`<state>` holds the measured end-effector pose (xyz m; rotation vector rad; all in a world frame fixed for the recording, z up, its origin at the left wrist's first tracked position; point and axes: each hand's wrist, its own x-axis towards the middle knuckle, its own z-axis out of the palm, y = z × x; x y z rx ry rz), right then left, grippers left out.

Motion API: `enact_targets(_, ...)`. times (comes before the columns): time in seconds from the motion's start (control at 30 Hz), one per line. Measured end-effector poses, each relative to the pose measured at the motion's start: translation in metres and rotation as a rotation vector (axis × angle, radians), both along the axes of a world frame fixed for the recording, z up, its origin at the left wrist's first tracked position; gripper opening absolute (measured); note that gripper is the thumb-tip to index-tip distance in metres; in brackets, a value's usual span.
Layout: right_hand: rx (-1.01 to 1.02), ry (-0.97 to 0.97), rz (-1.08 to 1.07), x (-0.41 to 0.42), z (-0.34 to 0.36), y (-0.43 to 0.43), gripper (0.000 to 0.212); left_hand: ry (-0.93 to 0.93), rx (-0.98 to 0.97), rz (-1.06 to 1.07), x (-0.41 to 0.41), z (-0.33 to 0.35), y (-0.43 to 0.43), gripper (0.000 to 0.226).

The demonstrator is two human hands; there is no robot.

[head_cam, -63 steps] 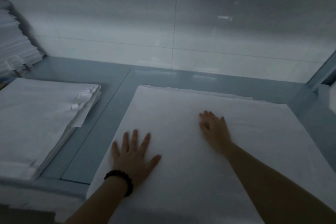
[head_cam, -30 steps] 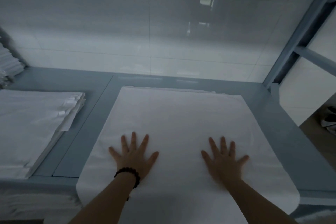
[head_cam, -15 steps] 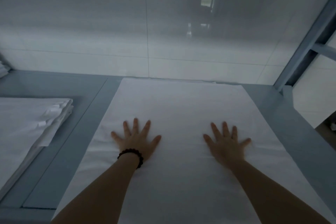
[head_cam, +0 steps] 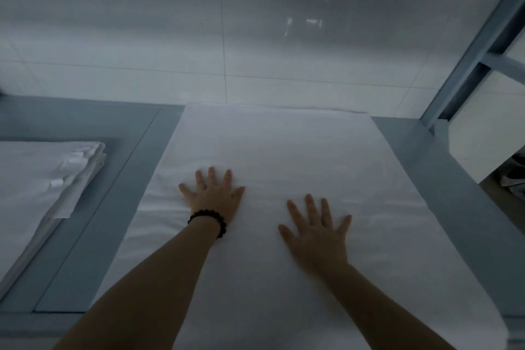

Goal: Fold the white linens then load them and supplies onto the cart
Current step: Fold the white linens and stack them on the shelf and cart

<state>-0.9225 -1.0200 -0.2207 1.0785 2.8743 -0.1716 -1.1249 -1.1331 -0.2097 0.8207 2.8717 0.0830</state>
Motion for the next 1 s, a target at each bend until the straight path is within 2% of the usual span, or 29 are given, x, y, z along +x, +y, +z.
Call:
enact_targets(0.1, -0.014, -0.011, -0.008, -0.001, 0.002, -0.001, 0.062, -0.048, 0.053, -0.100, 0.043, 0.005, 0.002, 0.054)
enact_targets(0.2, -0.032, -0.021, -0.002, -0.003, 0.006, 0.000, 0.057, -0.095, 0.035, -0.208, 0.101, -0.004, -0.012, 0.057)
enact_targets(0.27, -0.036, -0.025, 0.024, 0.004, 0.008, -0.004, 0.055, -0.089, 0.001, -0.205, 0.122, -0.012, -0.031, 0.061)
enact_targets(0.4, 0.001, -0.051, 0.037, 0.055, 0.004, 0.002, 0.058, -0.076, -0.045, -0.106, 0.107, -0.015, -0.074, 0.070)
enact_targets(0.53, -0.001, -0.099, -0.146, 0.118, 0.012, 0.042, 0.058, -0.101, -0.086, 0.023, 0.068, -0.009, -0.117, 0.075)
enact_targets(0.63, -0.040, -0.144, -0.240, 0.137, 0.023, 0.044, 0.059, -0.133, -0.099, 0.090, 0.070, 0.001, -0.133, 0.072)
enact_targets(0.83, -0.061, -0.086, -0.072, 0.130, 0.019, -0.027, 0.062, -0.069, -0.029, -0.105, 0.139, 0.000, -0.128, 0.071)
enact_targets(1.0, -0.039, -0.119, -0.042, 0.121, 0.010, -0.030, 0.064, -0.039, -0.070, -0.125, 0.132, -0.012, -0.124, 0.077)
